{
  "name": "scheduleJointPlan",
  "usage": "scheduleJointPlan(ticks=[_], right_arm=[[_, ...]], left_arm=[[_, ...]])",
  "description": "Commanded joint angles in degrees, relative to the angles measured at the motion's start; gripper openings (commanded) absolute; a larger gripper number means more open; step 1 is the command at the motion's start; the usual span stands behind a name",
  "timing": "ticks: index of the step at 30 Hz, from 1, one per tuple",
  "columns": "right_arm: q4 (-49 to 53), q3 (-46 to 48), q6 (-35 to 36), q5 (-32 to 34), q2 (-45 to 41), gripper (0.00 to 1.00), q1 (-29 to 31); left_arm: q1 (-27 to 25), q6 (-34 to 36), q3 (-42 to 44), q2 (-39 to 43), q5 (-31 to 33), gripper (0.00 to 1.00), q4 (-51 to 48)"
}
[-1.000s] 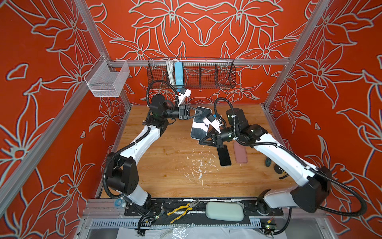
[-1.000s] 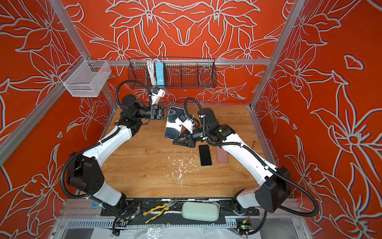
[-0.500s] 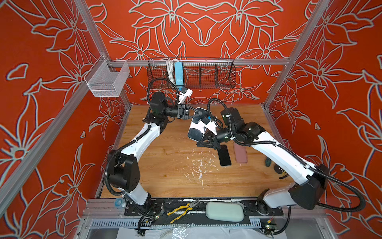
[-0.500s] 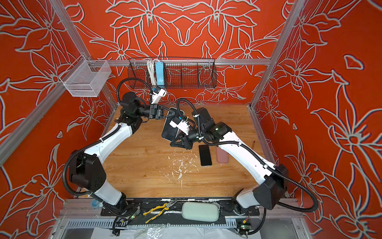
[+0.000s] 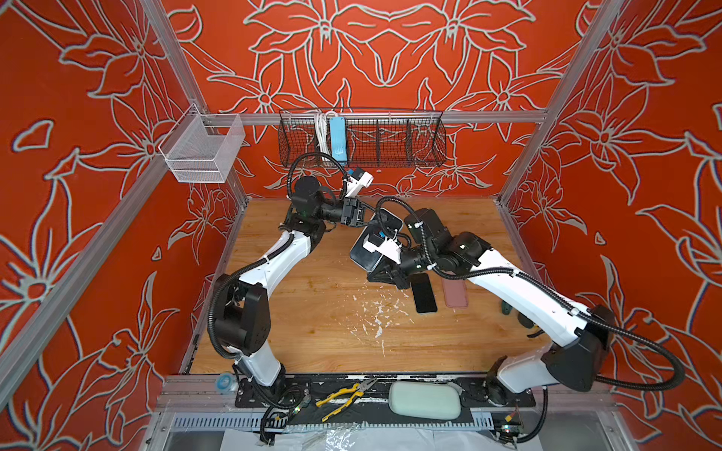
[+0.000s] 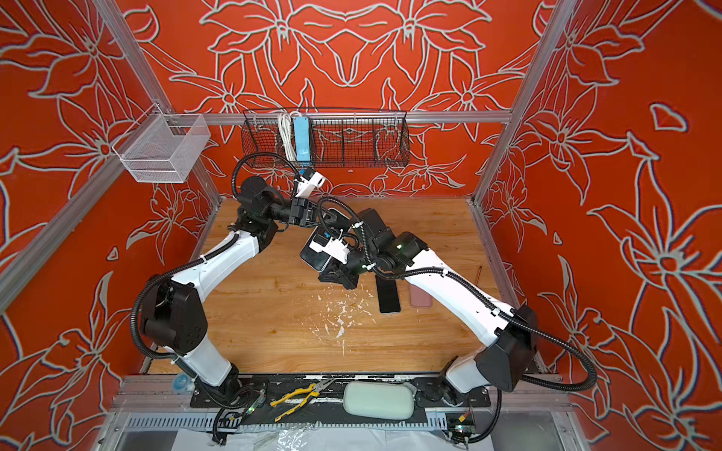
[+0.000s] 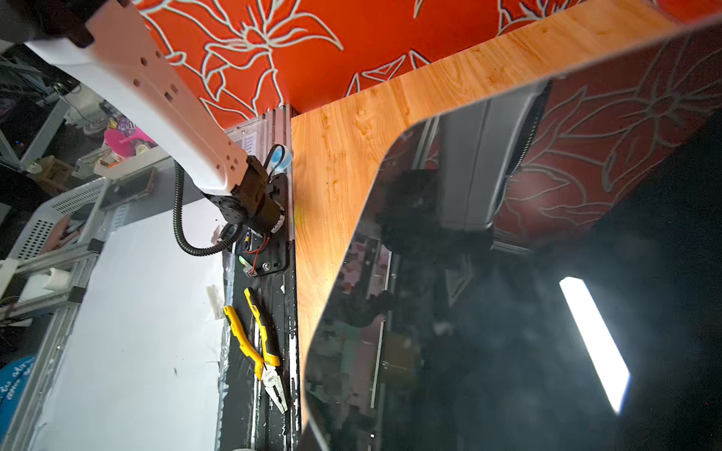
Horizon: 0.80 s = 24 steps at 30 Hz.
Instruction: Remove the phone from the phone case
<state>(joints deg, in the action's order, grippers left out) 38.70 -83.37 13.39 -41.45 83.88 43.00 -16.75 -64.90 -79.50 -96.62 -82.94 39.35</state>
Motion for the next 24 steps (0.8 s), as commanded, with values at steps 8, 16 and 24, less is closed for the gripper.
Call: scheduleJointPlan(ticks=[8, 16, 24], right_arm=[[-10.5, 5.1, -0.5, -4.4, -5.6, 0.09, -1.7], [-25.9, 18.7, -14.6, -13.0, -14.9, 0.14, -10.1], [-44.2, 31.6, -32.4, -13.9, -19.1, 0.36, -15.0]], left_arm=[[-1.1, -5.0, 1.0, 1.5, 5.6, 0.00, 9.0], [0.2, 1.2, 0.4, 5.4, 9.4, 0.00, 0.1], [0.5, 21.7, 1.0, 16.8, 36.5, 0.00, -38.0]])
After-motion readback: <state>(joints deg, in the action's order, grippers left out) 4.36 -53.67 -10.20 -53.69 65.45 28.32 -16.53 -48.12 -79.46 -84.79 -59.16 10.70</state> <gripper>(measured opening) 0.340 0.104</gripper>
